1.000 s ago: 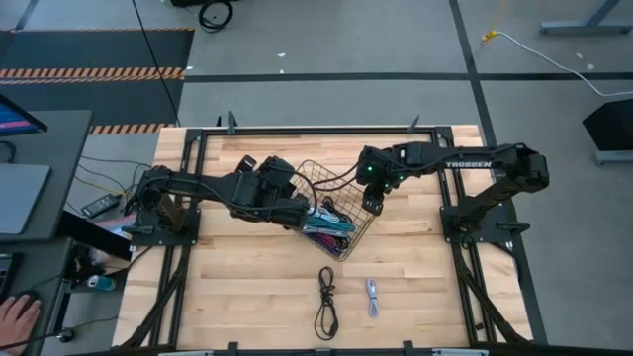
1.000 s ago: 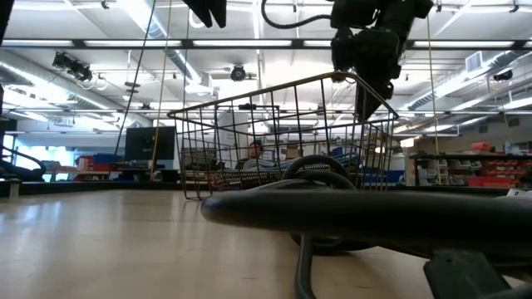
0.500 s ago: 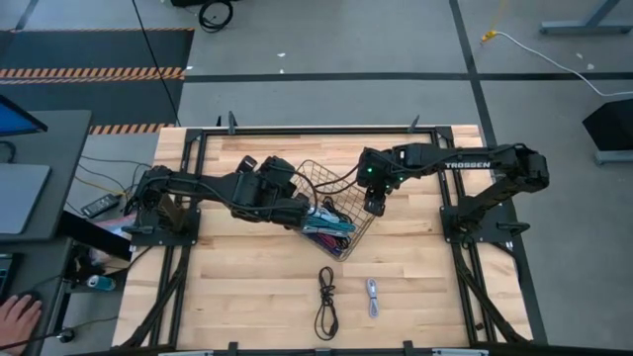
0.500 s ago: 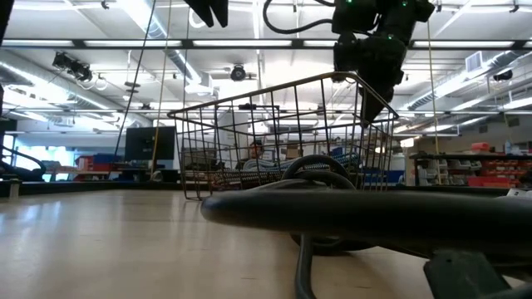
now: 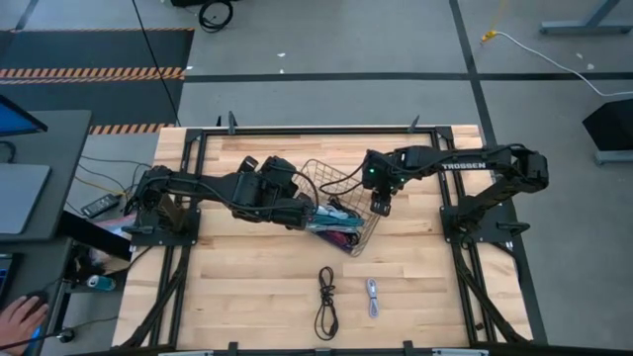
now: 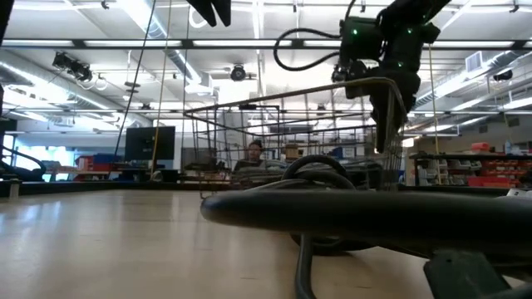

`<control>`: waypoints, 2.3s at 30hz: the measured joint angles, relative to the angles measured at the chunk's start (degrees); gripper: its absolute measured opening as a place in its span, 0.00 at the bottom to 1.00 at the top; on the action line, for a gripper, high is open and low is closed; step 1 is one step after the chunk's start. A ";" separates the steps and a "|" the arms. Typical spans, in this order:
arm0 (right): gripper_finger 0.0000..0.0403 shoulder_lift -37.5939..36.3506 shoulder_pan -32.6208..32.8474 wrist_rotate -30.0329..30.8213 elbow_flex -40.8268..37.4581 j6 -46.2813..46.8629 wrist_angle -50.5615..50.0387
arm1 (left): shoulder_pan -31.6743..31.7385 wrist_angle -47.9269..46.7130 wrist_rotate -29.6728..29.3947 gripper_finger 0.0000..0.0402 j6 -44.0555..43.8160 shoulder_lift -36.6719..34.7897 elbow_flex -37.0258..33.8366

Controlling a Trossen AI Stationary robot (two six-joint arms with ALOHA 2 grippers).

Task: Pick and place USB-C Cables
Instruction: Adjust the gold wire basket, then put the light purple USB cable into the gold wire basket

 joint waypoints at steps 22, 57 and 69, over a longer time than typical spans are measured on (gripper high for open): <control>0.44 0.09 -10.78 5.34 5.46 -19.05 5.45 | 0.07 1.26 0.00 0.40 0.00 0.00 0.00; 0.44 0.00 -9.04 -2.22 9.31 -8.17 18.97 | 1.36 0.97 -0.54 0.40 5.04 0.00 0.00; 0.44 -0.11 -9.07 -3.27 17.50 -9.96 17.33 | 3.30 -2.44 -0.03 0.40 6.09 -0.09 0.02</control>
